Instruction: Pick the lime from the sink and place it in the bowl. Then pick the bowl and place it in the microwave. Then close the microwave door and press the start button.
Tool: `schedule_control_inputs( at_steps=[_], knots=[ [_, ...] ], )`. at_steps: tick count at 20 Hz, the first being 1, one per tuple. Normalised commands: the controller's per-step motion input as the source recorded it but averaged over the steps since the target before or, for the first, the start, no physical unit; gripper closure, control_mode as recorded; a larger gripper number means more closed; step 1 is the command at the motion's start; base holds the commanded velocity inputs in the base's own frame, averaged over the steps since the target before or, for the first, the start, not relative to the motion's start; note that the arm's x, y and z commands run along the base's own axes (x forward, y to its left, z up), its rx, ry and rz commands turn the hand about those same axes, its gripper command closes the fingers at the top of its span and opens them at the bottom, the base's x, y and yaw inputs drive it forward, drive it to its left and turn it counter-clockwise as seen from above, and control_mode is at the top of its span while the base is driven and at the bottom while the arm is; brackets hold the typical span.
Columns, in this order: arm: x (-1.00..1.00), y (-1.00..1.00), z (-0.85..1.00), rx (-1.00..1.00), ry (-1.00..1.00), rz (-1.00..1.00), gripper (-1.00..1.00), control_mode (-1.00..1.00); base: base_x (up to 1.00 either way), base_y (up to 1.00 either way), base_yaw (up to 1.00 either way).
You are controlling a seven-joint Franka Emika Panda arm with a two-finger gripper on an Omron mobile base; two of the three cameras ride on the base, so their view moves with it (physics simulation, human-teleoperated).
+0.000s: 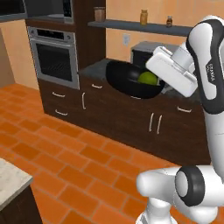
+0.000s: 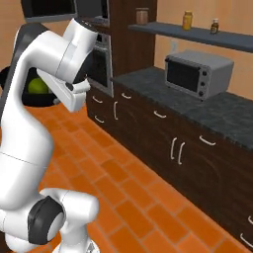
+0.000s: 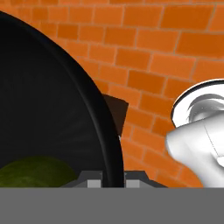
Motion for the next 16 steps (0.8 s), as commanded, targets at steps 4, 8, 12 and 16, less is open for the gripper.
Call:
schedule_control_inputs(
  at_steps=[4,8,12,16],
  knots=[
    [0.0,0.0,0.0,0.0,0.0,0.0,1.0,1.0,1.0,-0.09,0.54],
    [0.0,0.0,0.0,0.0,0.0,0.0,1.0,1.0,1.0,-0.06,0.5],
    [0.0,0.0,0.0,0.0,0.0,0.0,1.0,1.0,1.0,-0.05,0.41],
    [0.0,0.0,0.0,0.0,0.0,0.0,1.0,1.0,1.0,-0.14,0.38]
  ],
)
